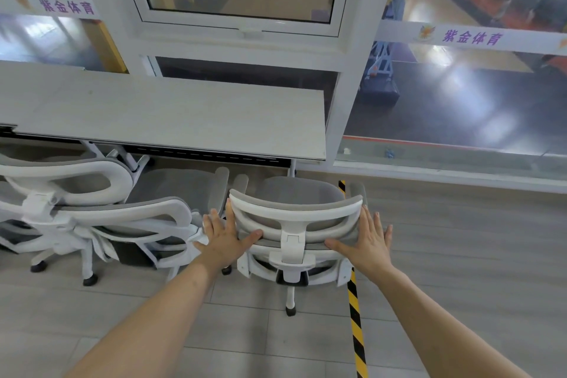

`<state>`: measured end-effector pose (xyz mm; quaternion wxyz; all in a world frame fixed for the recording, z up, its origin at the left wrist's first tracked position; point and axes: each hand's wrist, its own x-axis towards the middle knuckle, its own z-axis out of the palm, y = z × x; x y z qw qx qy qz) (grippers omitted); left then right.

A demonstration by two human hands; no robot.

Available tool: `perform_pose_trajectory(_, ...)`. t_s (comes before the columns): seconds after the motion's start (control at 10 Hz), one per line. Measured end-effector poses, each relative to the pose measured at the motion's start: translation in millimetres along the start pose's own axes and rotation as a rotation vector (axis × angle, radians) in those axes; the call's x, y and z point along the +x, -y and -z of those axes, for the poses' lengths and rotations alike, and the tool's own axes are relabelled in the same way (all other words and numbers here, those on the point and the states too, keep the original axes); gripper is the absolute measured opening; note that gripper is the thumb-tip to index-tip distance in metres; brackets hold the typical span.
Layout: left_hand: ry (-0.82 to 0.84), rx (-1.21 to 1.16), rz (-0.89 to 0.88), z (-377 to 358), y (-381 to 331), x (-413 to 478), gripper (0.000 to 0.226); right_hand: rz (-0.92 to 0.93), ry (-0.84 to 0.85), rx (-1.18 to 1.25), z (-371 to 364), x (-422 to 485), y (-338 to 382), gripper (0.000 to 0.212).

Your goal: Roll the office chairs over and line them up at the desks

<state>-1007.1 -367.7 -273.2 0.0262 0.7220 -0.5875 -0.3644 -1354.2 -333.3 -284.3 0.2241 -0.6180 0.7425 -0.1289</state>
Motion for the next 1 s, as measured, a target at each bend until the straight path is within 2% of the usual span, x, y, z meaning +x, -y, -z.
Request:
perform_pose_trajectory(0.5,-0.035,0.033,-0.013,0,-5,0,0.119,-0.012,0.007,-0.011,7,4,3,0.131)
perform_pose_trajectory(0.6,-0.071,0.012,-0.018,-1,-8,-3,0.108,-0.024,0.005,-0.007,10,2,5,0.129)
perform_pose_trajectory(0.7,-0.12,-0.078,-0.016,0,-13,-13,0.098,-0.021,0.013,0.029,17,-3,8,0.118)
perform_pose_trajectory(0.8,-0.183,-0.105,-0.08,-2,-9,-23,0.089,0.013,-0.033,0.041,36,-14,12,0.095)
perform_pose_trajectory(0.9,-0.269,-0.21,-0.153,-10,12,-37,0.064,0.028,-0.11,-0.001,70,-22,29,0.065)
perform_pose_trajectory(1.0,-0.195,-0.219,-0.098,-60,70,-53,0.087,0.116,-0.193,0.03,114,-27,53,0.046)
